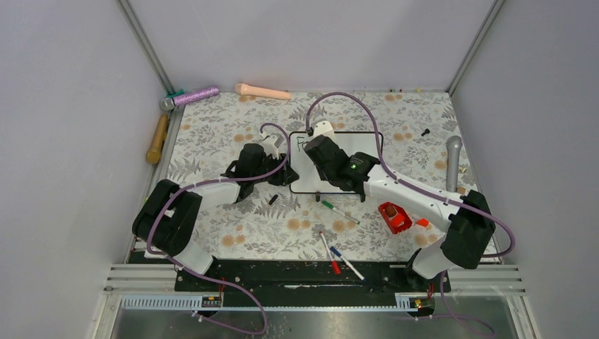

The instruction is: Write a sentence on the whiteboard

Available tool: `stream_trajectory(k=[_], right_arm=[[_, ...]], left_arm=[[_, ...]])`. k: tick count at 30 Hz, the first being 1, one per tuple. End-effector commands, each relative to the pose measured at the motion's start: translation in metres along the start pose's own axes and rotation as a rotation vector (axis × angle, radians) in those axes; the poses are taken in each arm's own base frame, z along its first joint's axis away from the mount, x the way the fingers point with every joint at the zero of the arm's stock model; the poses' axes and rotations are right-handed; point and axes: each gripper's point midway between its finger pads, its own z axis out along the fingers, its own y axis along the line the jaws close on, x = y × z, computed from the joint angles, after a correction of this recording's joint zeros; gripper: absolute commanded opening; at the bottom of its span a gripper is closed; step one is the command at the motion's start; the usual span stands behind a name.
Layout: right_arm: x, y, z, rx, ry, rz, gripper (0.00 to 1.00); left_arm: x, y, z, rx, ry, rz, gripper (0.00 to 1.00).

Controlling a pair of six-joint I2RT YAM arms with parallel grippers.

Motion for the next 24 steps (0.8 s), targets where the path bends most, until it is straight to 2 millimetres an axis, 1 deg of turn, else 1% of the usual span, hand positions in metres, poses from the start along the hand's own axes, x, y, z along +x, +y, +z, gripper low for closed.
stream_trajectory(k=[1, 6, 15, 24], right_arm=[[-0.009, 0.002, -0.001, 0.003, -0.023, 0.017, 0.0], [-0.008, 0.006, 0.006, 0.009, -0.007, 0.007, 0.0], [-0.006, 0.002, 0.013, 0.054, -0.003, -0.011, 0.0], [-0.013, 0.001, 0.016, 0.071, -0.023, -0.01, 0.0]], left_arm=[[-0.026, -0.018, -0.002, 0.061, -0.067, 0.039, 0.37], [-0.026, -0.018, -0.002, 0.061, -0.067, 0.04, 0.37], [-0.025, -0.018, -0.002, 0.062, -0.066, 0.039, 0.37], [-0.026, -0.019, -0.002, 0.066, -0.071, 0.044, 0.38]])
